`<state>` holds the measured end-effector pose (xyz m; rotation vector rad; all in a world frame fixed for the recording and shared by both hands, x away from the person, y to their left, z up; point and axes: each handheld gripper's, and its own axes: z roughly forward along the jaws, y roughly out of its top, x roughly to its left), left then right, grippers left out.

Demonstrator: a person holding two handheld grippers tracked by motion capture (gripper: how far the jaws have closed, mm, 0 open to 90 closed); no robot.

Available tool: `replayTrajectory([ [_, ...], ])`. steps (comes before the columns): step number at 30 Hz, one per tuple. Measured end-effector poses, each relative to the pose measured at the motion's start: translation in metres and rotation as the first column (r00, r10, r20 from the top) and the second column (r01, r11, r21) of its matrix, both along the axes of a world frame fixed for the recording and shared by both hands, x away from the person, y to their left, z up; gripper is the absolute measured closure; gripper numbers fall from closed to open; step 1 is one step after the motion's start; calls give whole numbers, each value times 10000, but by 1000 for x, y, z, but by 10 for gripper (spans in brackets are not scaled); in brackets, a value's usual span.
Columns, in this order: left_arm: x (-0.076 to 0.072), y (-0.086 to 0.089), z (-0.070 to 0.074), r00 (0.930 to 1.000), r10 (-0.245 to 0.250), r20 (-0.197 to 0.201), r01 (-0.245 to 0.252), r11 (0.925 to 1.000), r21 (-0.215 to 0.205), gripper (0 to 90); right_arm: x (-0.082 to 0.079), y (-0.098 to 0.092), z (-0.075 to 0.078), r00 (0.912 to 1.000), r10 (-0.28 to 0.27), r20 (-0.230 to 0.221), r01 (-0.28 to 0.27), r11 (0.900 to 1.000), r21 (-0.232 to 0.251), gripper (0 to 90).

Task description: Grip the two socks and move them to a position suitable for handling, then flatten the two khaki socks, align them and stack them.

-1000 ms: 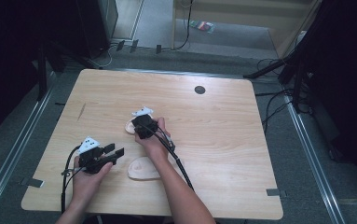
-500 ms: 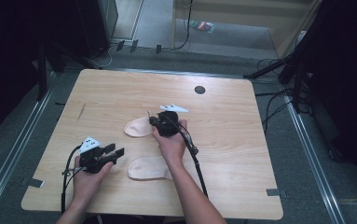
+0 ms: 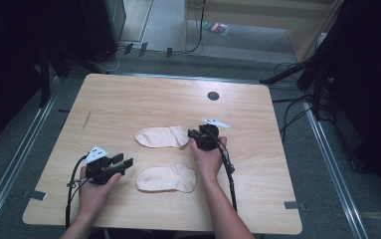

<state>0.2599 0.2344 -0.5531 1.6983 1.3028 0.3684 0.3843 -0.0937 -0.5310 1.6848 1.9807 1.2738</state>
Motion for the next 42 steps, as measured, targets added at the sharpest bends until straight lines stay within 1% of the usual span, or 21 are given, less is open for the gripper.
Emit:
replayTrajectory([
  [1, 0, 0, 0, 10000, 25, 8, -25, 10000, 6, 513, 1, -7, -1, 9997, -135, 183, 140, 9994, -311, 708],
  [4, 1, 1, 0, 10000, 92, 5, -92, 9999, -41, 512, -1, -11, 1, 9994, -42, 331, 52, 9995, -306, 699],
  [6, 2, 2, 1, 9998, 210, -33, -210, 9997, -95, 511, -3, -11, 4, 9986, 249, 457, -227, 9987, -465, 690],
  [8, 5, 2, 4, 9993, 341, 142, -340, 9994, -104, 498, -4, -6, 4, 9954, 767, 566, -725, 9947, -733, 673],
  [11, 8, 3, 7, 9982, 517, 299, -512, 9985, -170, 498, -5, -3, 3, 9941, 932, 550, -882, 9923, -868, 667],
  [13, 16, 1, 13, 9965, 692, 468, -697, 9975, 77, 499, -4, -2, 1, 9931, 1047, 537, -1002, 9918, -798, 641],
  [16, 22, -1, 17, 9954, 748, 591, -755, 9971, 94, 512, -4, -1, 0, 9927, 1095, 509, -1055, 9915, -758, 622],
  [17, 31, -4, 19, 9943, 817, 688, -848, 9955, 425, 514, -3, -1, -2, 9928, 1109, 454, -1071, 9911, -791, 610],
  [18, 31, -4, 19, 9943, 817, 688, -848, 9955, 425, 514, -3, -1, -2, 9928, 1109, 454, -1071, 9911, -791, 610],
  [19, 41, -8, 20, 9918, 1011, 776, -1063, 9921, 666, 514, -2, -1, -3, 9933, 1065, 443, -1025, 9911, -846, 609],
  [20, 41, -8, 20, 9918, 1011, 776, -1063, 9921, 666, 518, -2, -1, -3, 9933, 1065, 443, -1025, 9911, -846, 609],
  [22, 50, -9, 20, 9911, 1070, 796, -1122, 9916, 639, 527, -1, -3, -1, 9929, 1031, 601, -984, 9922, -765, 606],
  [26, 63, -12, 22, 9902, 1200, 710, -1250, 9896, 718, 538, 1, -4, -1, 9931, 1021, 571, -976, 9923, -765, 605],
  [27, 69, -11, 23, 9900, 1333, 451, -1359, 9889, 605, 538, 1, -5, -2, 9930, 1047, 546, -1002, 9919, -784, 605],
  [28, 69, -11, 23, 9900, 1333, 451, -1359, 9889, 605, 494, 1, -5, -2, 9930, 1047, 546, -1002, 9919, -784, 605],
  [29, 74, -12, 24, 9870, 1543, 444, -1579, 9829, 947, 489, 1, -4, -2, 9929, 1078, 511, -1043, 9922, -679, 609],
  [30, 74, -12, 24, 9870, 1543, 444, -1579, 9829, 947, 513, 1, -4, -2, 9929, 1078, 511, -1043, 9922, -679, 609],
  [31, 76, -12, 24, 9872, 1531, 440, -1566, 9834, 917, 513, 1, -5, -2, 9928, 1079, 527, -1044, 9924, -655, 613],
  [32, 80, -11, 24, 9899, 1383, 309, -1402, 9874, 739, 549, 1, -5, -1, 9922, 1119, 544, -1089, 9925, -561, 626],
  [39, 85, -13, 21, 9928, 1192, 134, -1199, 9901, 736, 606, 3, -6, -2, 9926, 1073, 570, -1044, 9932, -526, 633],
  [42, 87, -14, 17, 9941, 1080, -35, -1075, 9919, 678, 604, 3, -5, -2, 9924, 1112, 529, -1084, 9927, -537, 632],
])
